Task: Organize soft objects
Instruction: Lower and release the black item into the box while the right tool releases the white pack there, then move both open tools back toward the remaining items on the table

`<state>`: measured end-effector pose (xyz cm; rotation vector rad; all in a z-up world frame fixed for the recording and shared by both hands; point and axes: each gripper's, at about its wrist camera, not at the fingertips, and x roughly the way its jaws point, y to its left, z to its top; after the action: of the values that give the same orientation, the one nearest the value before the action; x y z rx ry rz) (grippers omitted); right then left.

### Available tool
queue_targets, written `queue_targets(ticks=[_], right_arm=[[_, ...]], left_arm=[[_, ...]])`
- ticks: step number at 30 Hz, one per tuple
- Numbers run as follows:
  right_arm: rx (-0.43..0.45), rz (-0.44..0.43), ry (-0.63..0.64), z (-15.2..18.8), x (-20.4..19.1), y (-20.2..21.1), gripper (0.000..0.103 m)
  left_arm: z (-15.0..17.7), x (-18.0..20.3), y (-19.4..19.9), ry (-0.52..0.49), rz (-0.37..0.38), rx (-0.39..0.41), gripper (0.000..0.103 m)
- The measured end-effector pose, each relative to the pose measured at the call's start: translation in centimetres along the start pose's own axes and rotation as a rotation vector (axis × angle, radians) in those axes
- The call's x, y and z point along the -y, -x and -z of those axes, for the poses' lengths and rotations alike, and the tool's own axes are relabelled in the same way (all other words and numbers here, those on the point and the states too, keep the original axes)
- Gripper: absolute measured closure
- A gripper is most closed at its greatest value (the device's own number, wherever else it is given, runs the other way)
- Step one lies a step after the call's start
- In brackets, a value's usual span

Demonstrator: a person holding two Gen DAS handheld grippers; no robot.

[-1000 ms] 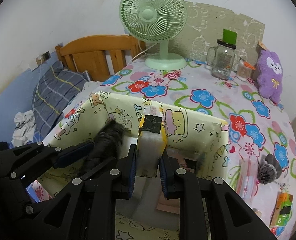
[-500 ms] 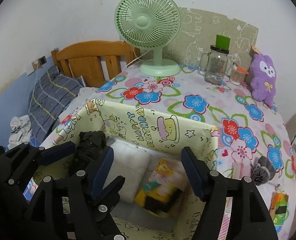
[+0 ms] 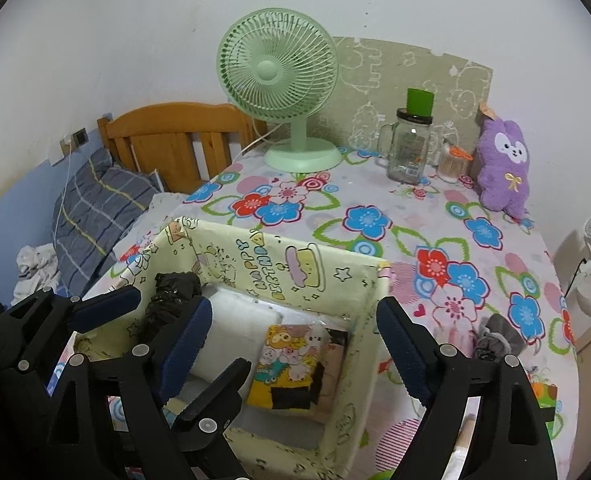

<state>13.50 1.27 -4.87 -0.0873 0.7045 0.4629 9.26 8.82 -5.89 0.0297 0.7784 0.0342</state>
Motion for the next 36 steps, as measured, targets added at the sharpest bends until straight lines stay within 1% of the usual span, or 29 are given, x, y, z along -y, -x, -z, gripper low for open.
queue_targets(ticks=[8, 19, 28, 36], right_arm=[[0.029, 0.016, -0.021, 0.3, 1.3, 1.8, 0.015], [0.091, 0.075, -0.04, 0.9, 3.5, 5.1, 0.009], [0.138, 0.103, -0.058, 1.9, 5.0, 7.7, 0.008], [0.173, 0.137, -0.075, 2.8, 6.8, 9.9, 0.008]], left_arm=[[-0.3, 1.7, 1.2, -0.012, -0.005, 0.031, 0.011], [-0.5, 4.4, 3.2, -0.022, 0.003, 0.083, 0.009], [-0.5, 6.7, 4.5, -0.047, 0.006, 0.109, 0.006], [-0.4, 9.0, 5.5, -0.068, 0.032, 0.132, 0.006]])
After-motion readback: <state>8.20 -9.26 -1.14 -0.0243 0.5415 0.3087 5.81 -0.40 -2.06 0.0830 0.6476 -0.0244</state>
